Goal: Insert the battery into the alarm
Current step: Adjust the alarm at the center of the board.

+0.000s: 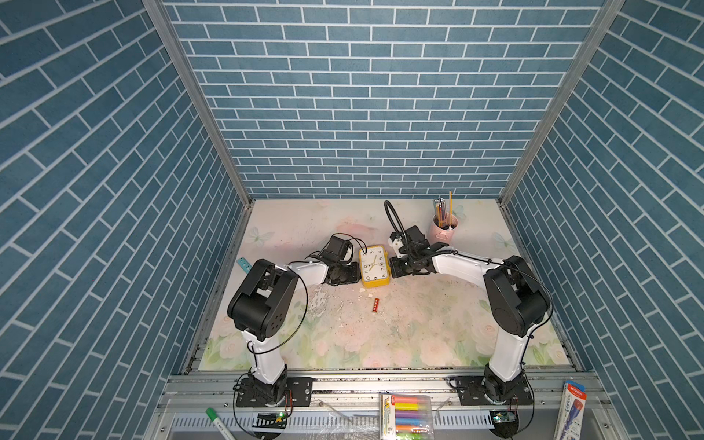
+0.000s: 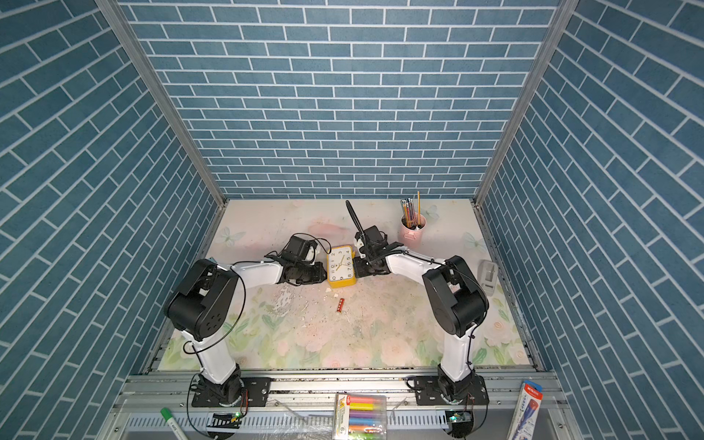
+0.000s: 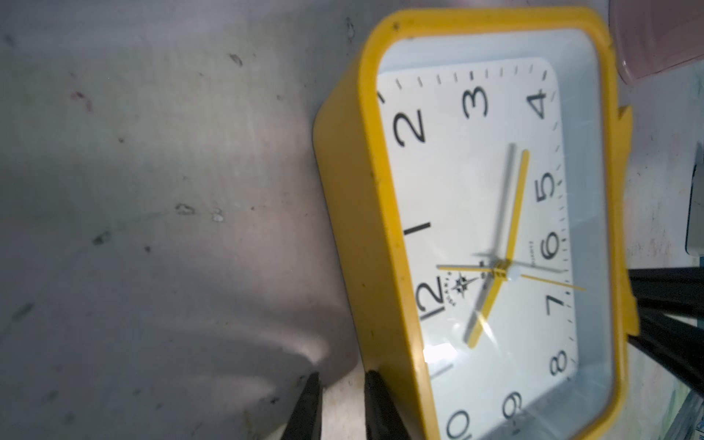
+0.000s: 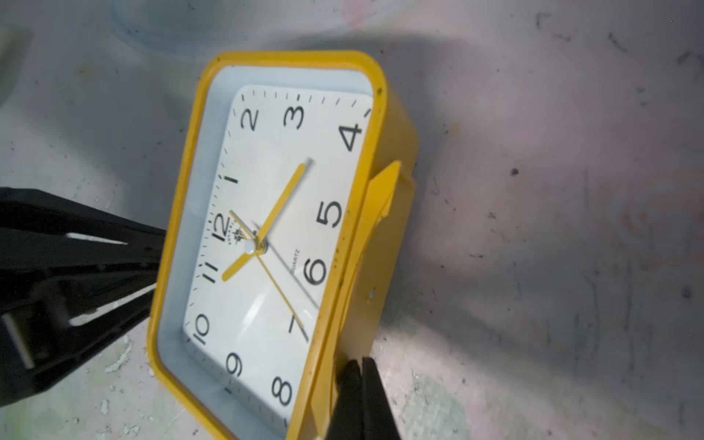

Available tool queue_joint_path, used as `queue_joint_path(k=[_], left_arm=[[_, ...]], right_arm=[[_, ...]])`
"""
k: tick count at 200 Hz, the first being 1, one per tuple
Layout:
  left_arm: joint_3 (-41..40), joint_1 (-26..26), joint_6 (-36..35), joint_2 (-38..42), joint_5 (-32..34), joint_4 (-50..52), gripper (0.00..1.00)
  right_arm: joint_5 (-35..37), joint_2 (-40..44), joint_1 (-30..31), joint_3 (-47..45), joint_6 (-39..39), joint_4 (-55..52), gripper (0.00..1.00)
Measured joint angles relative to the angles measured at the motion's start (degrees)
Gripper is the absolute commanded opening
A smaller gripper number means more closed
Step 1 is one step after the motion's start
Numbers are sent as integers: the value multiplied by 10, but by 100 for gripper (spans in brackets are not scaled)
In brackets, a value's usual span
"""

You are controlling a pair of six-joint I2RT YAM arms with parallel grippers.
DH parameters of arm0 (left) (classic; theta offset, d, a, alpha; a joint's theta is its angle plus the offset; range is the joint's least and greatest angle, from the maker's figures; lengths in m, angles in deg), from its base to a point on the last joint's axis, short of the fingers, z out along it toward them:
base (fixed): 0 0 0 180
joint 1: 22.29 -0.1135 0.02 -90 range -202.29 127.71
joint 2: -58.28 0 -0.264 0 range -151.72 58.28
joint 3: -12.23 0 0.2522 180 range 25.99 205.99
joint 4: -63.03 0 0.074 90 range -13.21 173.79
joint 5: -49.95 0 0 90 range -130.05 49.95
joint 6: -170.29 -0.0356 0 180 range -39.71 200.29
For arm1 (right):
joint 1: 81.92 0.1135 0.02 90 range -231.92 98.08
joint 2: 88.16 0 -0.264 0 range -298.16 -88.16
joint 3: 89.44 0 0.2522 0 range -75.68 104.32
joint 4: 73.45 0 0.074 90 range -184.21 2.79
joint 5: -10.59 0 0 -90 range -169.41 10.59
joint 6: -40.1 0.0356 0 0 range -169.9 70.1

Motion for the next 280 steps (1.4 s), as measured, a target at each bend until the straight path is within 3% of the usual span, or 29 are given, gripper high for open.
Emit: queue_joint_path(k=[158,280], left_arm=[[1,2,16,-9,-3,-19,23],[35,5,14,-23,-14,28,18]], right_arm=[[-19,17,1,43,-15,-53,0],[-50,13,20,101,-26,-64,0]])
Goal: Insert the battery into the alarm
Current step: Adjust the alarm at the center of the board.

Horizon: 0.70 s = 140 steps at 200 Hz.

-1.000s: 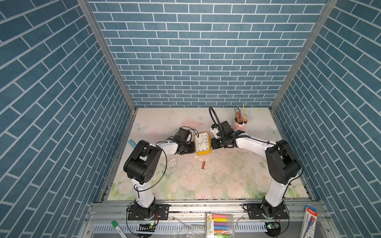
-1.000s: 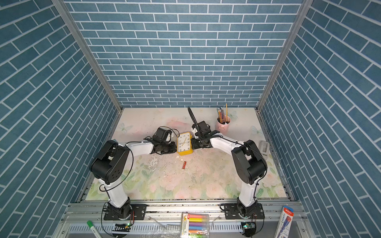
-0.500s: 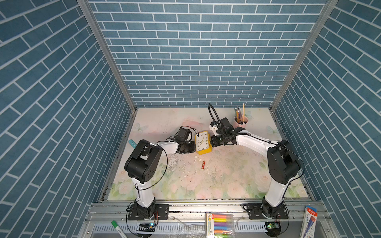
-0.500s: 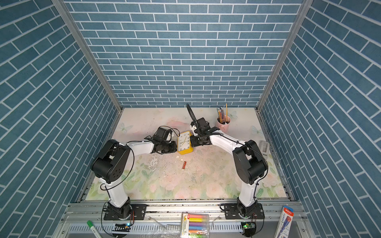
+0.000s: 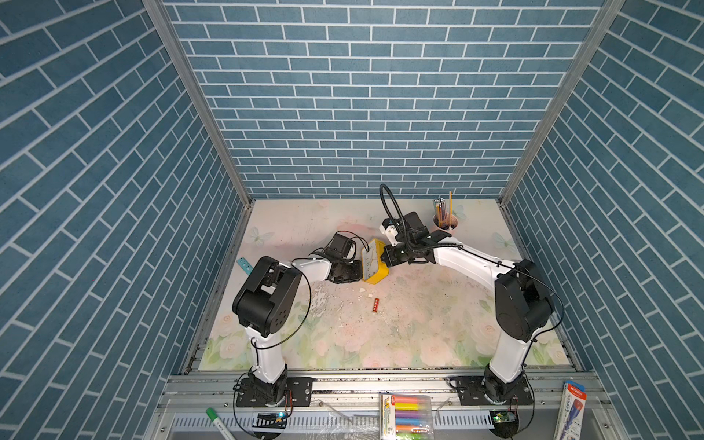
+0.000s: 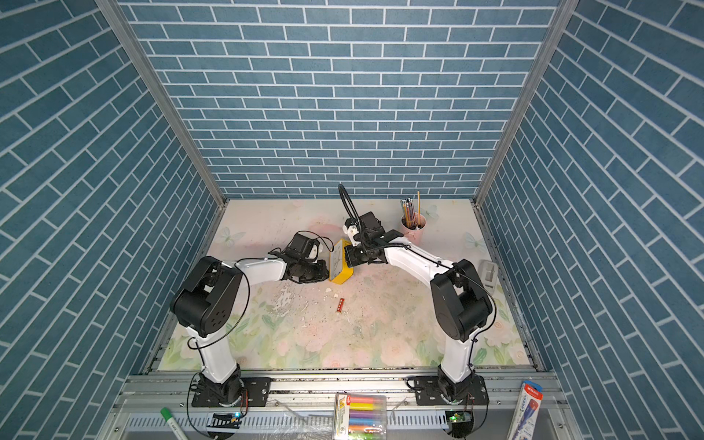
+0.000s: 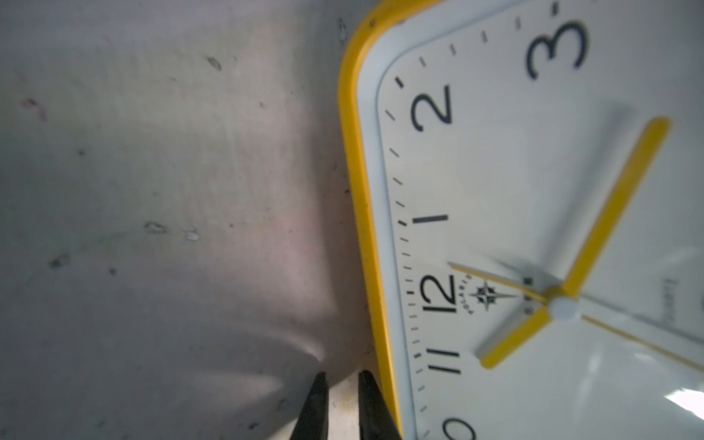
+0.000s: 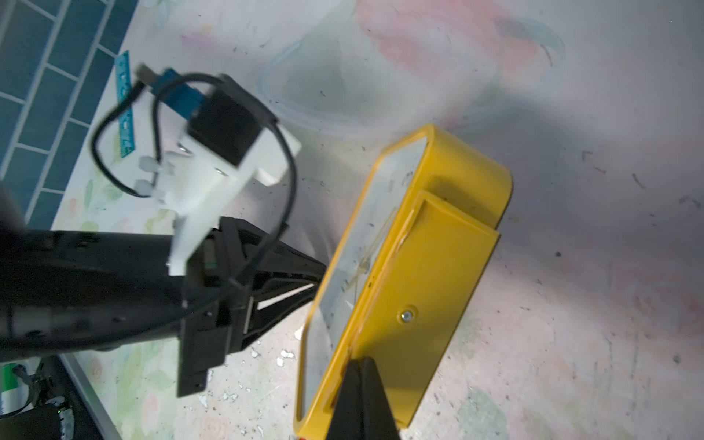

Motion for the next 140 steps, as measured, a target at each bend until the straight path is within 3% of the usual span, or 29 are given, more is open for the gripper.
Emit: queue_joint_path(k=[84,119,140], left_arm=[[-17,16,7,2,-32,-23,19],[-44,16,9,24,-30,-34,25],[-64,13,7,49,-21,-29,34]], right_arm=[[-29,-26,19,21,-2,3,0],[-26,-25,19,22,-2,3,0],[-10,-20,19,21,2,3,15]])
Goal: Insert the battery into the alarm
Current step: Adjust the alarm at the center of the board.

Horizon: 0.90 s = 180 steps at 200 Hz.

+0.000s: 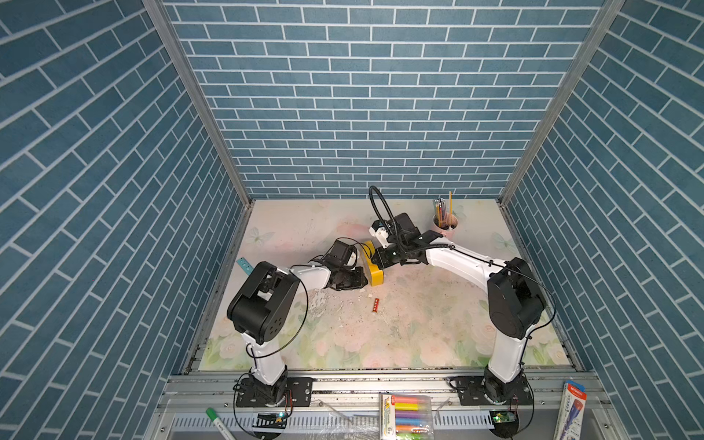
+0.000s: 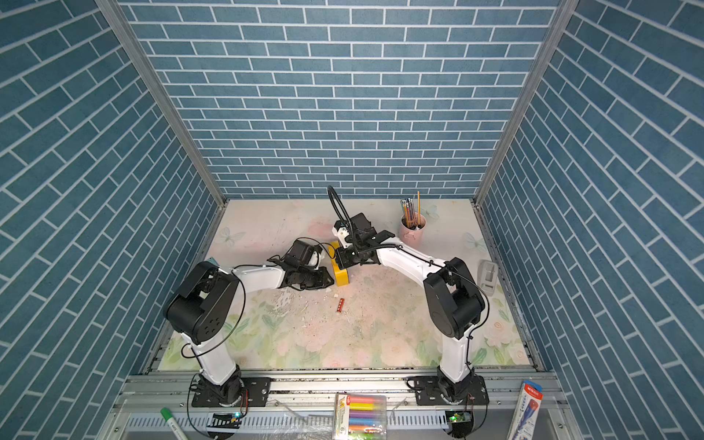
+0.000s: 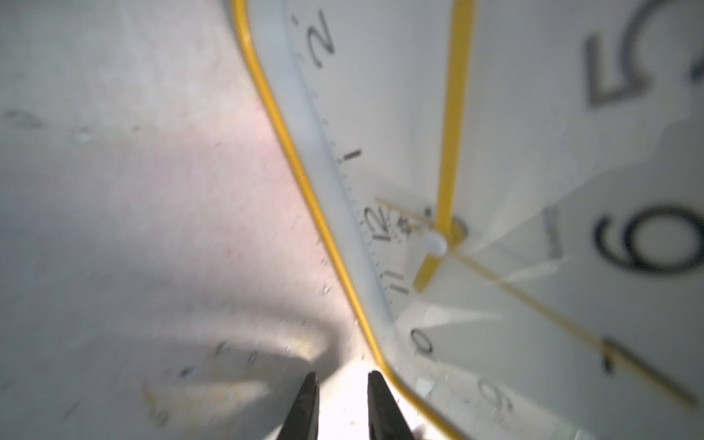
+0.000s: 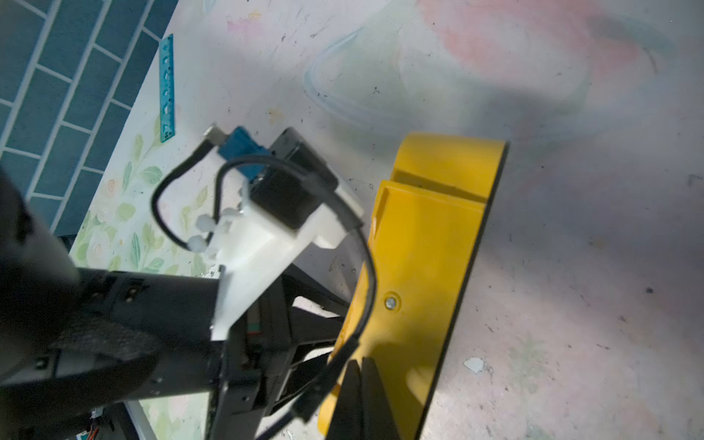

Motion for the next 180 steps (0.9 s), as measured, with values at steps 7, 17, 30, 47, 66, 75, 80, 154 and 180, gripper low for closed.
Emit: queue_joint_path(k=[7,17,30,47,66,75,80,154,180], left_arm=[[-7,-1,-1,10,3,3,37],[-14,-3,0,28,9,7,39],[-17,-7,-2,52,14,12,42],[-17,-15,-5,85,22,16,44],[-17,-29,-7,116,27,19,47],[-17,-36,-7,127,30,20,48],[-17,-41,-8,133,32,21,49],[-17,-106,-14,183,41,51,53],[-17,-118,-19,192,41,60,53]], right_arm=[[7,3,0,-1,6,0,23],[18,12,0,-4,5,0,32],[32,26,0,-5,11,1,46],[45,40,0,-5,19,2,57],[56,41,0,0,26,-2,68],[59,37,0,4,30,-10,73],[59,34,0,8,32,-16,76],[54,-29,9,57,41,-62,85],[58,-50,15,76,38,-75,78]])
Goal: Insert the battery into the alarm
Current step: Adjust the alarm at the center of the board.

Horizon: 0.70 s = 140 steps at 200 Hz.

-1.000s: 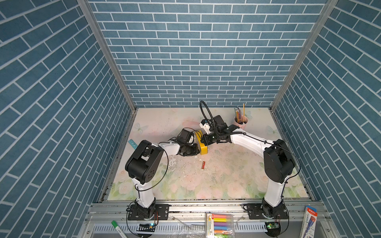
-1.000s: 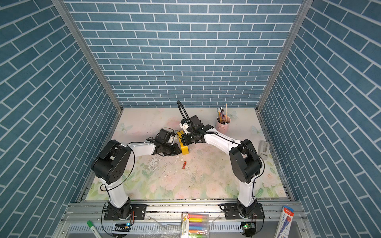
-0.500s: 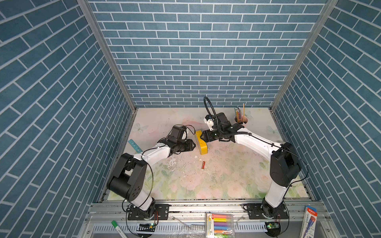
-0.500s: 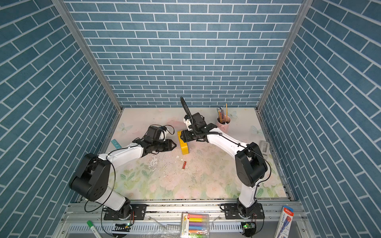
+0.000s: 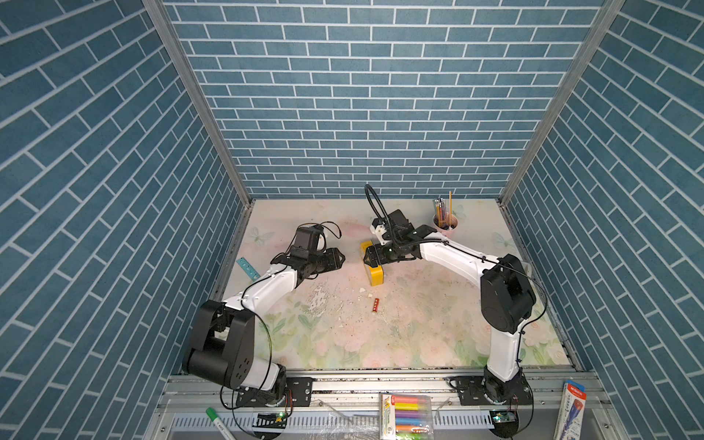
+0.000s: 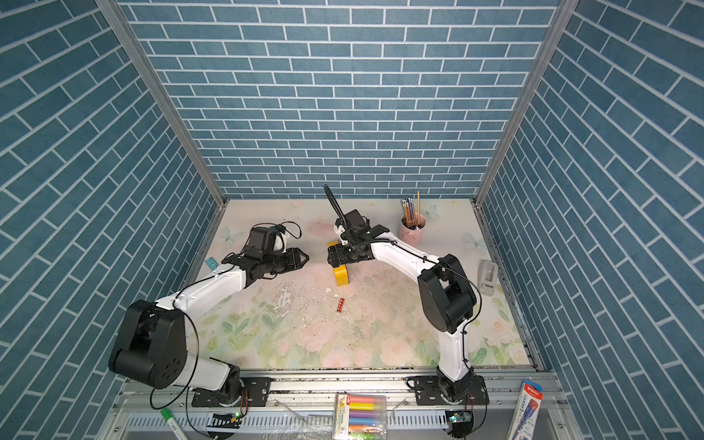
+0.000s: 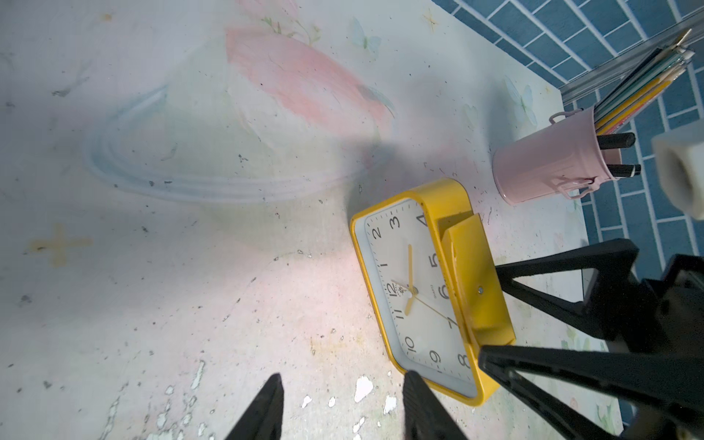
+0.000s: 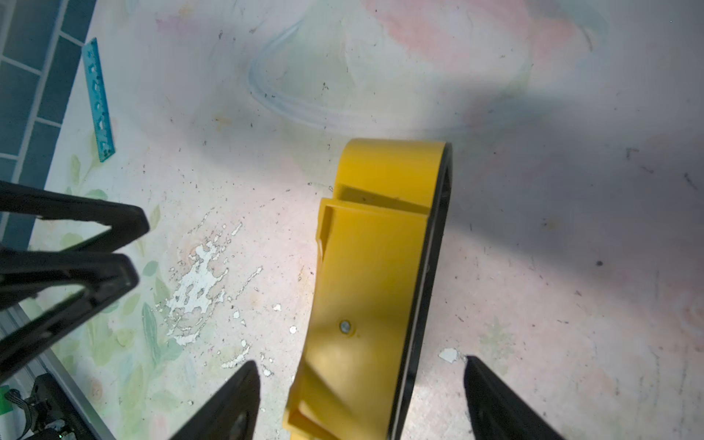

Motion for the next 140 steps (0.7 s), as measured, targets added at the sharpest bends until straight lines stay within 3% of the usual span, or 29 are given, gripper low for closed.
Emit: queue_joint_path(k=[53,140], left_arm=[[-1,-5,-7,1,0,10,54],[-1,-11,-6,1,-5,12,54]], right_arm=[[32,-30,13,26,-8,-33,65],[102,-39,23,43,-42,-64,33]])
